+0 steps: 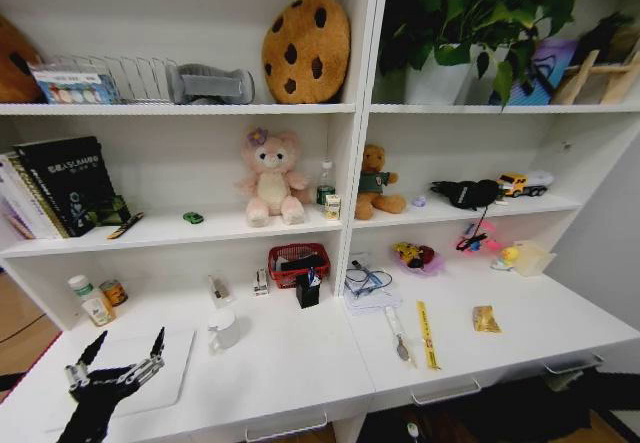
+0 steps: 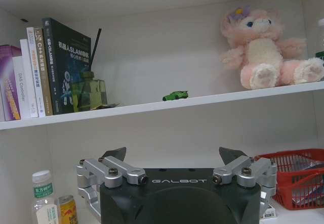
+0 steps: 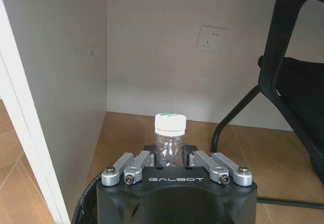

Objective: Organize the objects on the table.

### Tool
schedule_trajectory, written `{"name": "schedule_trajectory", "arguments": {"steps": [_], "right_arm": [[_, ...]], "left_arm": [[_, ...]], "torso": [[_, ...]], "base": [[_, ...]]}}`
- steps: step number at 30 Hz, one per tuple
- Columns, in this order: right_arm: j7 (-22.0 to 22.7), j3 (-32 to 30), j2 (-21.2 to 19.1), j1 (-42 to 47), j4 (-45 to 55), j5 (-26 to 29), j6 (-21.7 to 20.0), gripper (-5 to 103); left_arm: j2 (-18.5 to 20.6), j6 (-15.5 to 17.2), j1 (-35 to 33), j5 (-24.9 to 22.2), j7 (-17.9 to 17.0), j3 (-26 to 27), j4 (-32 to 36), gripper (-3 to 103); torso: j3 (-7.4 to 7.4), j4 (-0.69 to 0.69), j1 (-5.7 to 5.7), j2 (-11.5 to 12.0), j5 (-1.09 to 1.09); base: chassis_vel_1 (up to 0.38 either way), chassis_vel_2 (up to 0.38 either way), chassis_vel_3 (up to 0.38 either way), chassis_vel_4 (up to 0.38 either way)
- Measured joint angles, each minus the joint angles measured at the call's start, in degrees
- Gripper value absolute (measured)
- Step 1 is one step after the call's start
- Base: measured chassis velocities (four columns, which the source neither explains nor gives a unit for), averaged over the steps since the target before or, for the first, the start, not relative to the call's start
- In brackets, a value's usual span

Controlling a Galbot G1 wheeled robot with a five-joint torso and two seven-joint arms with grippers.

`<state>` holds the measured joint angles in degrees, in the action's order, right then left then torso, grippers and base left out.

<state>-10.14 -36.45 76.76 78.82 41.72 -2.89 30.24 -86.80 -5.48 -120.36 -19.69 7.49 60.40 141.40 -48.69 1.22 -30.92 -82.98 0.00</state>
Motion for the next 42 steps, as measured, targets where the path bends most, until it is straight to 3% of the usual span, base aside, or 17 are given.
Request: {"name": "schedule_trajectory", "arguments": {"steps": [2,4,9,12,19,21,22,26,29,30,31,34,39,40,42], "right_arm": [[0.7,0.1,0.1,-0.1,0.0,-0.2,-0.1,22],[1.4,0.2,0.3,-0.1,0.2,-0.2,-0.3,25],[2.5,0.2,0.4,0.0,0.7,-0.7,-0.9,47],[2.6,0.2,0.4,0.0,0.8,-0.7,-1.0,53],[3.0,0.2,0.4,3.8,6.8,0.5,-1.7,85],[3.3,0.2,0.3,4.9,8.3,0.5,-1.7,85],[3.3,-0.1,0.0,7.3,10.9,-0.4,-1.0,95],[2.5,-1.0,-1.0,13.8,16.9,-0.8,0.4,100],[6.9,-2.4,-1.2,23.2,24.9,-0.2,2.1,100],[9.3,-2.7,-1.4,28.2,29.2,1.3,3.1,100],[9.3,-2.7,-1.4,28.2,29.2,1.3,3.1,100],[14.3,-3.7,-1.3,41.7,39.8,3.8,6.5,100],[17.0,-4.8,-0.4,50.1,50.6,3.9,8.5,100],[17.8,-5.1,0.0,52.6,56.6,3.8,8.5,100],[18.3,-5.5,0.5,55.5,66.1,4.1,7.6,100]], "left_arm": [[0.0,0.0,0.0,0.0,0.0,0.0,0.0,100],[0.0,0.0,0.0,0.0,0.0,0.0,0.0,100],[0.0,0.0,0.0,0.0,0.0,0.0,0.0,100],[0.0,0.0,0.0,0.0,0.0,0.0,0.0,100],[0.0,0.0,0.0,0.0,0.0,0.0,0.0,100],[0.0,0.0,0.0,0.0,0.0,0.0,0.0,100],[0.0,0.0,0.0,0.0,0.0,0.0,0.0,100],[0.0,0.0,0.0,0.0,0.0,0.0,0.0,100],[0.0,0.0,0.0,0.0,0.0,0.0,0.0,100],[0.0,0.0,0.0,0.0,0.0,0.0,0.0,100],[0.0,0.0,0.0,0.0,0.0,0.0,0.0,100],[0.0,0.0,0.0,0.0,0.0,0.0,0.0,100],[0.0,0.0,0.0,0.0,0.0,0.0,0.0,100],[0.0,0.0,0.0,0.0,0.0,0.0,0.0,100],[0.0,0.0,0.0,0.0,0.0,0.0,0.0,100]], "torso": [[0.01,0.00,0.00,0.0,0.00],[0.00,0.01,0.00,0.0,-0.01],[0.01,0.00,0.00,0.0,-0.01],[0.01,0.00,0.00,0.0,-0.01],[0.01,-0.01,0.01,0.0,0.00],[0.01,-0.01,0.01,0.0,0.00],[0.01,0.00,0.01,0.0,0.01],[0.02,-0.05,0.01,0.0,0.00],[0.01,0.07,0.01,0.0,0.01],[0.02,-0.04,0.02,0.0,-0.01],[0.02,-0.04,0.02,0.0,-0.01],[0.02,0.03,0.02,0.0,-0.02],[0.02,0.03,0.02,0.0,-0.02],[0.02,-0.03,0.02,0.0,-0.01],[0.01,-0.02,0.02,0.0,-0.01]], "base": [[0.000,0.000,0.000,0.000],[0.000,0.000,0.000,0.000],[0.000,0.000,0.000,0.000],[0.000,0.000,0.000,0.000],[0.000,0.000,0.000,0.000],[0.000,0.000,0.000,0.000],[0.000,0.000,0.000,0.000],[0.000,0.000,0.000,0.000],[0.000,0.000,0.000,0.000],[0.000,0.000,0.000,0.000],[0.000,0.000,0.000,0.000],[0.000,0.000,0.000,0.000],[0.000,0.000,0.000,0.000],[0.000,0.000,0.000,0.000],[0.000,0.000,0.000,0.000]]}}
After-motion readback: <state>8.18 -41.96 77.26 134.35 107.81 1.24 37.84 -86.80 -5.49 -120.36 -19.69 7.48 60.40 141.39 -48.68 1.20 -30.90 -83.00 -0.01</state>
